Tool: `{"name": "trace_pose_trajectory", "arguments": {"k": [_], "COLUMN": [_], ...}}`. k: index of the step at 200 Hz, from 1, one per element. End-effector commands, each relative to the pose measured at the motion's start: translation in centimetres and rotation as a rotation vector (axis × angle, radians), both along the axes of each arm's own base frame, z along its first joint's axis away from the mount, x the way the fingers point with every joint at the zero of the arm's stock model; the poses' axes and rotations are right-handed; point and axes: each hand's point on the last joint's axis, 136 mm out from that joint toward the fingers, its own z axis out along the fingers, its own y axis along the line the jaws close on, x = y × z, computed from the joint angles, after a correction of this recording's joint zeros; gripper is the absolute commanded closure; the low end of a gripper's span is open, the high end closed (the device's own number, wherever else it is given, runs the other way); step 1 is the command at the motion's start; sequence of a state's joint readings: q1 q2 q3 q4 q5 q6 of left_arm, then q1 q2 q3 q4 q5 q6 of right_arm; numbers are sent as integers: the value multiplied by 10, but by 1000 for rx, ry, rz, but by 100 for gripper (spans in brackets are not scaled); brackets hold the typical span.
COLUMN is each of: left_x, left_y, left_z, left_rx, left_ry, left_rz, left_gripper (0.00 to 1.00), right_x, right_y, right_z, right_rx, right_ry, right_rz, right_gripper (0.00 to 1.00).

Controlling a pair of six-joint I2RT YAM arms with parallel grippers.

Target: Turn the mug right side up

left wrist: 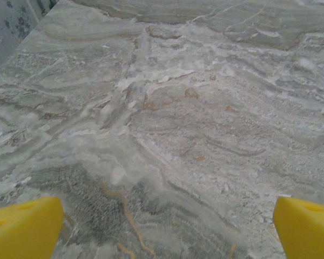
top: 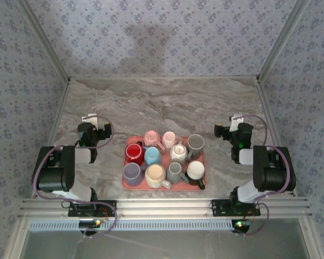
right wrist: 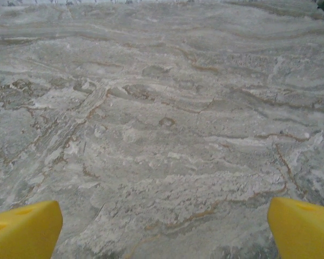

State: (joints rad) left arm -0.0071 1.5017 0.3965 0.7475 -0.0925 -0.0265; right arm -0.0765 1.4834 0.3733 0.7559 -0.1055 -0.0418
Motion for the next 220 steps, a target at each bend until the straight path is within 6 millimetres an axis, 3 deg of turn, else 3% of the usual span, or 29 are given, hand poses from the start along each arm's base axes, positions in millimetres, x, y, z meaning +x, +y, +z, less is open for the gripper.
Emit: {"name": "trace_pose_trajectory", "arguments": {"k": [1, 22, 55, 81, 93, 111, 122, 137, 164, 176, 201, 220], "left_x": [5, 1, -17, -59, -81, -110, -127, -152, -172, -177, -191, -203], "left_y": [2, -5, -64, -113, -129, -131, -138, -148, -144, -142, -154, -171], "left_z": [45, 95, 162, 189, 196, 203, 201, 195, 190, 192, 188, 185], "left_rx": [54, 91, 46, -66, -64, -5, -10, -39, -153, -212, -292, -305], "left_ry": [-57, -152, -215, -142, -97, -11, 73, 203, 245, 238, 287, 334], "left_rz": [38, 81, -75, -233, -281, -251, -294, -410, -400, -383, -451, -564], "left_gripper": [0, 0, 0, 0, 0, 0, 0, 0, 0, 0, 0, 0], "right_x": [7, 6, -22, -64, -81, -108, -130, -152, -168, -169, -178, -199], "right_y": [5, 24, 96, 141, 143, 147, 160, 160, 163, 165, 168, 174], "right_z": [46, 92, 181, 224, 233, 249, 249, 245, 250, 244, 209, 183], "right_rx": [-12, 9, -68, 17, 48, 55, 115, 195, 351, 397, 224, 83], "right_ry": [-47, -69, -178, -171, -129, -71, 38, 150, 91, 172, 361, 442], "right_rz": [3, 21, 189, 309, 259, 234, 328, 367, 454, 460, 474, 518], "right_gripper": [0, 0, 0, 0, 0, 0, 0, 0, 0, 0, 0, 0]}}
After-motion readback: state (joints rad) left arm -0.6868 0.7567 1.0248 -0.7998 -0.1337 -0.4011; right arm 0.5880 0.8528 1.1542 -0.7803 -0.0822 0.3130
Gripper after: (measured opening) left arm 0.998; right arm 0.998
